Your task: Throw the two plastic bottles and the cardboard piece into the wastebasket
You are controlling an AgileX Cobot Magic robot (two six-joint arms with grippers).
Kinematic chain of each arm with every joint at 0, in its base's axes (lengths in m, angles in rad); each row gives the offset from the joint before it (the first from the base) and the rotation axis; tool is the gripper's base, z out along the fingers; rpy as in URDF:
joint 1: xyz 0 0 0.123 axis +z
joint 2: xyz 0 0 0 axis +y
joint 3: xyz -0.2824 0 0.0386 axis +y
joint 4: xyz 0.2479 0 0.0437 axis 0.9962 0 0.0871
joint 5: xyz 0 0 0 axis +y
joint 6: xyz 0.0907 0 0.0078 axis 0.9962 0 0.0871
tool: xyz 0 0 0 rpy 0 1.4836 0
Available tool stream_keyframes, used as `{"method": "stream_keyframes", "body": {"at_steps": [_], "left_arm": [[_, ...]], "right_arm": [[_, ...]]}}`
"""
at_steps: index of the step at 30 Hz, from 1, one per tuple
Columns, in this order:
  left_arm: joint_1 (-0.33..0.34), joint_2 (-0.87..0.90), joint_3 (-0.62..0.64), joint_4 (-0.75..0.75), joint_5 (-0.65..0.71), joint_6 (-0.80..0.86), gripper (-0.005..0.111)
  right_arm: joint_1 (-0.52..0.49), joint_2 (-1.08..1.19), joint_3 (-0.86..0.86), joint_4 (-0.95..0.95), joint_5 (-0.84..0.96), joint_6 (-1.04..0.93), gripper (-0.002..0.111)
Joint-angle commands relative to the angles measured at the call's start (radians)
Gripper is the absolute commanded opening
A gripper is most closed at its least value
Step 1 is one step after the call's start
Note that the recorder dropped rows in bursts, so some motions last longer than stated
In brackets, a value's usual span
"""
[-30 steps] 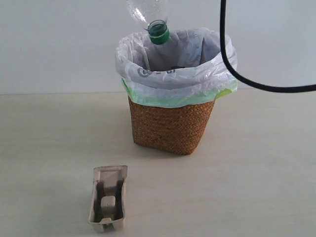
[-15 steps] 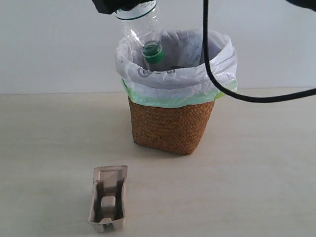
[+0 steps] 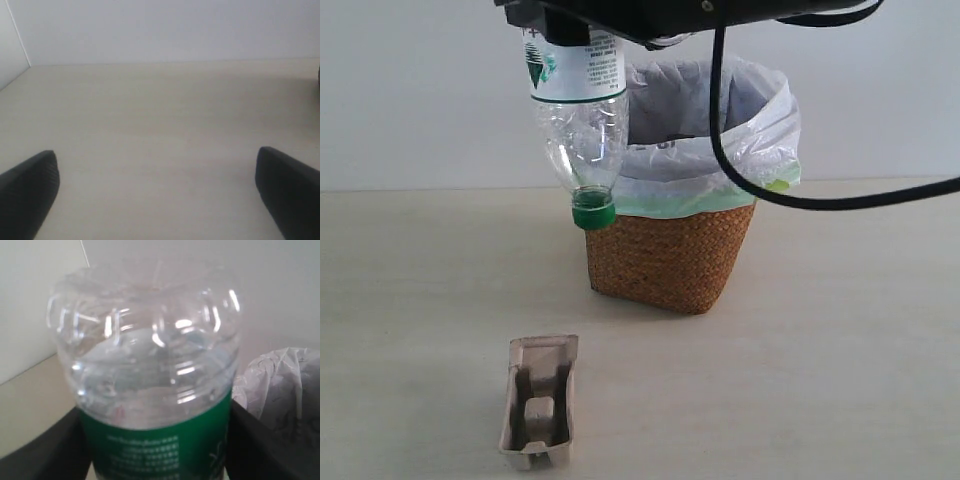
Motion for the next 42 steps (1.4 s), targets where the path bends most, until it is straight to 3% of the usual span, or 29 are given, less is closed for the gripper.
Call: {"method": "stream_keyframes", "body": {"at_steps": [1, 3, 5, 6, 8, 9, 11, 22, 30, 37, 42], "left_arm": [[0.004, -0.003, -0.004, 0.000, -0.007, -0.009, 0.108], [0.004, -0.003, -0.004, 0.000, -0.007, -0.009, 0.108], [0.004, -0.003, -0.004, 0.000, -0.007, -0.009, 0.108], [0.004, -0.003, -0.004, 0.000, -0.007, -0.009, 0.108], [0.004, -0.003, -0.004, 0.000, -0.007, -0.009, 0.108], [0.004, -0.003, -0.004, 0.000, -0.007, -0.009, 0.108], [0.004, -0.003, -0.004, 0.000, -0.007, -0.009, 0.108], [0.004, -0.003, -0.004, 0.000, -0.007, -0.009, 0.108], [0.004, -0.003, -0.004, 0.000, -0.007, -0.009, 0.108], [0.004, -0.003, -0.004, 0.000, -0.007, -0.009, 0.108], [0.004, -0.003, -0.004, 0.000, -0.007, -0.009, 0.108]], "right_arm": [[-0.014, -0.013, -0.007, -0.123, -0.246, -0.336, 0.000], [-0.037, -0.015, -0.025, -0.118, -0.451, -0.431, 0.004], [-0.055, -0.012, -0.061, -0.008, -0.442, -0.438, 0.020], [-0.067, -0.010, -0.068, 0.026, -0.399, -0.451, 0.035], [-0.100, 0.010, -0.069, 0.088, -0.372, -0.472, 0.078], [-0.123, 0.026, -0.069, 0.149, -0.370, -0.468, 0.092], [-0.156, 0.046, -0.069, 0.261, -0.337, -0.470, 0.105], [-0.170, 0.038, -0.069, 0.299, -0.172, -0.401, 0.102], [-0.159, 0.029, -0.069, 0.318, 0.130, -0.192, 0.102], [-0.080, 0.036, -0.069, 0.327, 0.501, -0.158, 0.102], [0.014, 0.096, -0.069, 0.268, 0.546, -0.060, 0.102]]}}
